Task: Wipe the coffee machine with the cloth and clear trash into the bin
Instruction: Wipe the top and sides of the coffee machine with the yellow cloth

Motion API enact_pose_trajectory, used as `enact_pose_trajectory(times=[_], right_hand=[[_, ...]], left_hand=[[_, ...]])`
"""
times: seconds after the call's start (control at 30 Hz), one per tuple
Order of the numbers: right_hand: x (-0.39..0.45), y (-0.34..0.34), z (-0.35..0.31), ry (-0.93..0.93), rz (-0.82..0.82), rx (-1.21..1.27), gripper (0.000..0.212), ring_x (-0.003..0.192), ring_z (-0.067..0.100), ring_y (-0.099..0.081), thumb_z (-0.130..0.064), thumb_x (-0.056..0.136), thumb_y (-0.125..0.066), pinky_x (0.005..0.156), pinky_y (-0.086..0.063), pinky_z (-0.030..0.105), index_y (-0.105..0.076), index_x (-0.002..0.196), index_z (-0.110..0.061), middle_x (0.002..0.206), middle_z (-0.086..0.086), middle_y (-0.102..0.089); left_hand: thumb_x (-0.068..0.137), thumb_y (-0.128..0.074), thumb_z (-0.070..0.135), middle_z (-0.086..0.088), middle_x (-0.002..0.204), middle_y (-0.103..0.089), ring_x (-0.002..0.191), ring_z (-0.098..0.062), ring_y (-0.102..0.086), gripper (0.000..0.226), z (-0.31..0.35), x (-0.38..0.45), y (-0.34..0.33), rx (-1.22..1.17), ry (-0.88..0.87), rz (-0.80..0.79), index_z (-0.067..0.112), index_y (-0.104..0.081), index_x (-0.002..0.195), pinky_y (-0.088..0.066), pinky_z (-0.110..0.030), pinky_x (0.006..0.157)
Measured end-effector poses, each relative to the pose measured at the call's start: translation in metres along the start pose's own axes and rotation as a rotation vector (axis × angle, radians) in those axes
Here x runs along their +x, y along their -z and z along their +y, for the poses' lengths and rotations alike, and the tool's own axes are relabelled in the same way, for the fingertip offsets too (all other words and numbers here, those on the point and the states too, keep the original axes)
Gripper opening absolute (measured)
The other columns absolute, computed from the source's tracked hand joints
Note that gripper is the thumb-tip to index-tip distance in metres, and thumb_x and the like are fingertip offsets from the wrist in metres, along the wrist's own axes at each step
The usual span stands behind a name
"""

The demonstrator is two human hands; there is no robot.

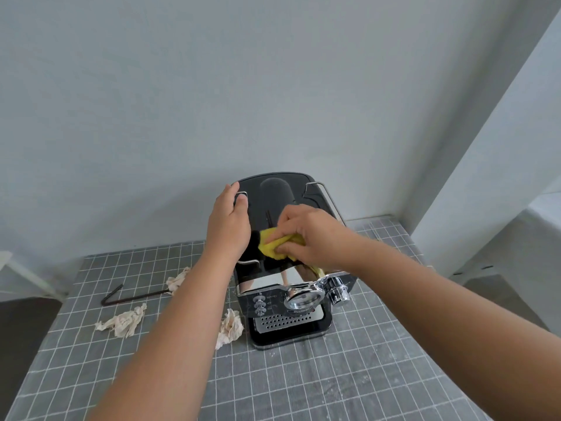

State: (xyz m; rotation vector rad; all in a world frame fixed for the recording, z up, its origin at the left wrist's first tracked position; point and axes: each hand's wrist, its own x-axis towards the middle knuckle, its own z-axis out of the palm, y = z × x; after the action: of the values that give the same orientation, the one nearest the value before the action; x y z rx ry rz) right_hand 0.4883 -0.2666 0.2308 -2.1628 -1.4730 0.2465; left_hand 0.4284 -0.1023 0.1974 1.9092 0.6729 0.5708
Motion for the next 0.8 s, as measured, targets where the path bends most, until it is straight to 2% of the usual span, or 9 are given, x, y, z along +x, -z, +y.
enact_pose_trajectory(times=[0.13, 0.2, 0.27, 0.4, 0.47, 0.53, 0.63, 0.7, 0.8], right_hand=[[0.051, -0.003, 0.012, -0.076, 0.092, -0.08, 0.025, 0.093, 0.015, -0.05, -0.012, 0.086, -0.064, 0.084, -0.036, 0.018, -0.072, 0.109, -0.015, 0.107, 0.01, -0.054], [0.073, 0.002, 0.023, -0.182, 0.143, -0.123, 0.026, 0.102, 0.019, -0.053, -0.017, 0.088, -0.059, 0.079, -0.032, 0.018, -0.07, 0.111, -0.02, 0.112, 0.008, -0.053], [0.086, 0.005, 0.03, -0.246, 0.163, -0.165, 0.025, 0.106, 0.023, -0.054, -0.019, 0.09, -0.055, 0.077, -0.034, 0.023, -0.069, 0.111, -0.022, 0.114, 0.007, -0.052], [0.074, -0.006, 0.018, -0.122, 0.035, -0.269, 0.026, 0.107, 0.031, -0.054, -0.017, 0.088, -0.054, 0.091, -0.043, 0.035, -0.069, 0.11, -0.019, 0.113, 0.011, -0.056], [0.051, -0.016, 0.004, -0.015, -0.018, -0.309, 0.026, 0.101, 0.032, -0.055, -0.017, 0.087, -0.055, 0.091, -0.045, 0.042, -0.068, 0.11, -0.019, 0.109, 0.009, -0.057], [0.025, -0.023, -0.008, 0.047, -0.006, -0.337, 0.023, 0.087, 0.031, -0.055, -0.018, 0.088, -0.055, 0.084, -0.045, 0.041, -0.069, 0.107, -0.018, 0.104, 0.008, -0.058], [-0.013, -0.028, -0.018, 0.08, 0.099, -0.328, 0.016, 0.072, 0.025, -0.051, -0.018, 0.087, -0.057, 0.072, -0.039, 0.03, -0.07, 0.097, -0.015, 0.096, 0.006, -0.059], [-0.034, -0.034, -0.02, 0.078, 0.191, -0.292, 0.014, 0.068, 0.019, -0.046, -0.02, 0.085, -0.059, 0.068, -0.036, 0.026, -0.07, 0.093, -0.016, 0.092, 0.003, -0.06], [-0.058, -0.043, -0.012, 0.037, 0.327, -0.186, 0.016, 0.072, 0.018, -0.049, -0.022, 0.087, -0.057, 0.069, -0.043, 0.023, -0.068, 0.097, -0.016, 0.092, 0.001, -0.06]], left_hand=[[0.103, -0.03, 0.037, 0.004, 0.152, -0.037, 0.141, -0.009, -0.031, 0.046, -0.001, -0.003, 0.001, -0.104, 0.035, 0.029, 0.018, -0.042, 0.144, -0.019, -0.018, 0.11], [0.103, -0.028, 0.042, 0.005, 0.153, -0.036, 0.141, -0.009, -0.03, 0.049, -0.001, -0.004, 0.002, -0.106, 0.043, 0.025, 0.02, -0.041, 0.144, -0.018, -0.017, 0.108], [0.102, -0.028, 0.044, 0.005, 0.153, -0.036, 0.141, -0.008, -0.031, 0.05, 0.0, -0.004, 0.002, -0.115, 0.049, 0.023, 0.021, -0.04, 0.145, -0.019, -0.017, 0.107], [0.102, -0.027, 0.045, 0.005, 0.154, -0.034, 0.142, -0.009, -0.03, 0.051, 0.001, -0.005, 0.003, -0.106, 0.039, 0.021, 0.021, -0.039, 0.146, -0.018, -0.017, 0.106], [0.102, -0.026, 0.046, 0.004, 0.154, -0.035, 0.141, -0.01, -0.03, 0.052, 0.001, -0.004, 0.003, -0.098, 0.033, 0.025, 0.02, -0.04, 0.145, -0.019, -0.019, 0.109], [0.102, -0.025, 0.046, 0.003, 0.152, -0.038, 0.139, -0.01, -0.033, 0.052, 0.002, -0.004, 0.003, -0.093, 0.028, 0.03, 0.019, -0.042, 0.143, -0.023, -0.019, 0.106], [0.102, -0.026, 0.046, 0.003, 0.15, -0.04, 0.137, -0.011, -0.035, 0.05, 0.004, -0.006, 0.001, -0.092, 0.028, 0.033, 0.021, -0.043, 0.142, -0.021, -0.017, 0.1], [0.102, -0.025, 0.046, 0.003, 0.149, -0.041, 0.137, -0.012, -0.035, 0.05, 0.004, -0.006, 0.001, -0.077, 0.023, 0.027, 0.022, -0.042, 0.143, -0.021, -0.017, 0.099], [0.102, -0.025, 0.046, 0.003, 0.152, -0.037, 0.14, -0.013, -0.032, 0.051, 0.004, -0.007, 0.001, -0.021, 0.005, 0.017, 0.02, -0.038, 0.145, -0.019, -0.018, 0.103]])
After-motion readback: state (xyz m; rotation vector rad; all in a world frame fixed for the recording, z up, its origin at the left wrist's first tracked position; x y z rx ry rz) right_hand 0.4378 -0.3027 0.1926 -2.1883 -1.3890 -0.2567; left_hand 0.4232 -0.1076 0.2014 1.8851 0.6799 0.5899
